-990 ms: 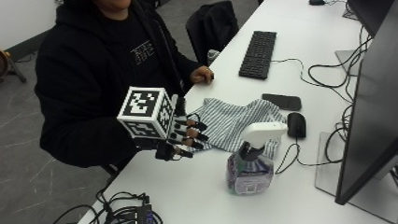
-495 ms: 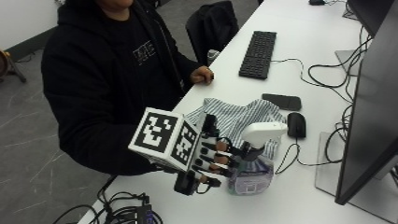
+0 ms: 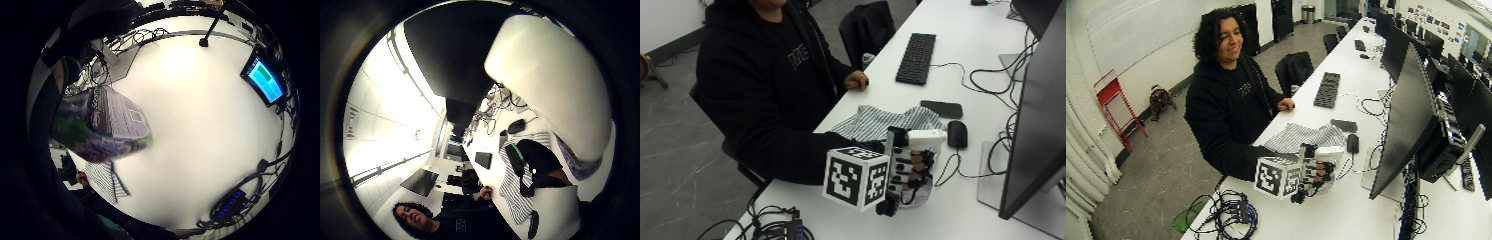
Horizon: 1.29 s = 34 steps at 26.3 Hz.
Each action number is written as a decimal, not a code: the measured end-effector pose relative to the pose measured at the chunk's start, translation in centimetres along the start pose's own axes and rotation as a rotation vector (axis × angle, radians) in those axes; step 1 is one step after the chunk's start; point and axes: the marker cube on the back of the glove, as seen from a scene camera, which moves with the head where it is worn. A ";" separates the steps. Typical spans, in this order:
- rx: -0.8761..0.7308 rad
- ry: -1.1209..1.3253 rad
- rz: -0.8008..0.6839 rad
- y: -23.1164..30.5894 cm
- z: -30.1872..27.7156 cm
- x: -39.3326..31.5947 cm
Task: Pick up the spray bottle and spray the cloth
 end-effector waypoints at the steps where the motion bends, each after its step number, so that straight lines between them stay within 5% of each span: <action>1: 0.021 -0.029 0.007 -0.3 0.4 0.0; 9: 0.091 -0.259 0.062 -1.9 2.6 -0.1; 19: 0.191 -0.226 0.073 -2.0 3.3 -0.7; 25: 0.045 -0.152 0.017 -0.5 2.5 -2.7; 34: -0.396 0.141 -0.259 4.3 -0.3 -8.2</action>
